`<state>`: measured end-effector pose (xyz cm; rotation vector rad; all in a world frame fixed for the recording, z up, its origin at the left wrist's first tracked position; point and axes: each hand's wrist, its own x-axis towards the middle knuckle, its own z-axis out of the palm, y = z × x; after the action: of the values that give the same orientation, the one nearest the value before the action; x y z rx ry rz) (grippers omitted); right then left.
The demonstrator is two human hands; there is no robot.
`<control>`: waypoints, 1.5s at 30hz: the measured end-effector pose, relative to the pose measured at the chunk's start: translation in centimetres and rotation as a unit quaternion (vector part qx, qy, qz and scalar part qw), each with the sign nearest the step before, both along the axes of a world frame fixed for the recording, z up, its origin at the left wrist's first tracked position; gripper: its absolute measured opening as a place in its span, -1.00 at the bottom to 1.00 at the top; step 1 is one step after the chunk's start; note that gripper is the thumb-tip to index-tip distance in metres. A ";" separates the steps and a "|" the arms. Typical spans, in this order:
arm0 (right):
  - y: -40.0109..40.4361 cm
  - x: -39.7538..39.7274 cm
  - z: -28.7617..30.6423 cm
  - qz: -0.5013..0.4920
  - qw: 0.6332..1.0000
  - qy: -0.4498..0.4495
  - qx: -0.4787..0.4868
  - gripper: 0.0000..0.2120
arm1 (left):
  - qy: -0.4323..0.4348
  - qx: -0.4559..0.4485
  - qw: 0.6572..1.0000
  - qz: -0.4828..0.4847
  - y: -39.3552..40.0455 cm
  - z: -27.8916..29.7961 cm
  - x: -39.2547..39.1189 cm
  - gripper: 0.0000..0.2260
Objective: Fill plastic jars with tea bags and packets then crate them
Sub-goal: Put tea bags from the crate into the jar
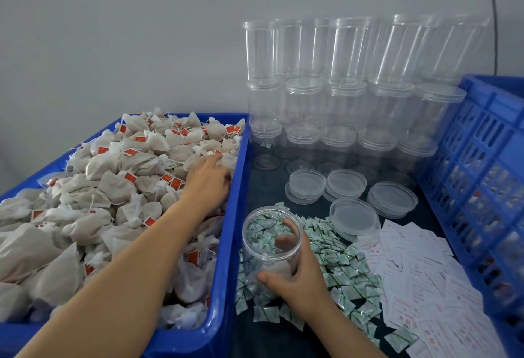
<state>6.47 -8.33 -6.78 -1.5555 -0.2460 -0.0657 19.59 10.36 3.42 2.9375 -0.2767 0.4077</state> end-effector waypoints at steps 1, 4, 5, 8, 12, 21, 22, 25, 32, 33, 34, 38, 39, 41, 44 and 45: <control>0.0 0.0 0.0 -0.001 1.000 0.001 0.001 -0.06 | 0.018 0.034 0.999 0.001 0.2 -0.5 0.3 -0.72; 0.1 -0.1 0.2 -0.007 1.000 0.003 -0.002 -0.11 | 0.042 0.045 0.998 -0.015 0.3 -1.5 1.1 -0.61; 0.1 -0.1 0.2 -0.009 1.000 0.003 -0.003 -0.13 | 0.048 0.043 0.998 -0.019 0.2 -1.6 1.2 -0.59; 0.1 0.0 0.0 -0.011 1.000 0.008 0.000 -0.14 | 0.076 0.045 0.996 -0.015 0.1 -2.1 1.4 -0.49; 0.2 0.0 0.0 -0.015 1.000 0.006 -0.008 -0.13 | 0.097 0.042 0.994 0.008 0.2 -2.2 1.5 -0.43; 0.1 0.0 -0.1 -0.007 1.000 0.006 -0.004 -0.13 | -0.056 -0.043 0.997 0.014 0.2 0.2 1.0 -0.71; 0.1 0.0 -0.1 -0.007 1.000 0.004 -0.006 -0.13 | -0.080 -0.075 0.994 0.005 0.3 0.6 0.8 -0.72; 0.2 0.0 0.0 -0.005 1.000 -0.004 -0.005 -0.14 | -0.122 -0.181 0.976 -0.001 0.5 1.8 0.5 -0.64; 0.2 0.0 0.2 0.000 1.000 0.000 -0.001 -0.15 | -0.116 -0.312 0.943 -0.007 0.6 4.9 -1.4 -0.64; 0.2 0.0 0.2 0.001 1.000 -0.001 -0.002 -0.15 | -0.100 -0.335 0.937 -0.023 0.5 5.5 -1.9 -0.61; 0.2 0.0 0.3 0.001 1.000 -0.002 -0.003 -0.15 | -0.076 -0.354 0.931 -0.042 0.2 6.1 -2.5 -0.57; 0.2 -0.1 0.4 -0.001 1.000 0.002 -0.004 -0.15 | 0.016 -0.336 0.930 -0.148 -1.7 7.6 -5.0 -0.67; 0.2 -0.1 0.4 -0.002 1.000 0.003 -0.007 -0.15 | 0.036 -0.323 0.929 -0.178 -2.3 7.8 -5.5 -0.73; 0.2 -0.1 0.5 -0.004 1.000 0.005 -0.010 -0.15 | 0.081 -0.302 0.922 -0.229 -3.3 8.0 -6.4 -0.80; 0.1 0.0 0.3 -0.009 1.000 0.005 -0.013 -0.14 | 0.138 -0.270 0.915 -0.268 -3.9 7.9 -7.0 -0.86; 0.1 0.0 0.2 -0.011 1.000 0.003 -0.015 -0.14 | 0.151 -0.252 0.917 -0.271 -4.0 7.8 -7.0 -0.87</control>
<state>6.47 -8.20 -6.61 -1.5884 -0.2256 -0.0751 12.55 6.41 11.19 2.2433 -0.7793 -0.0567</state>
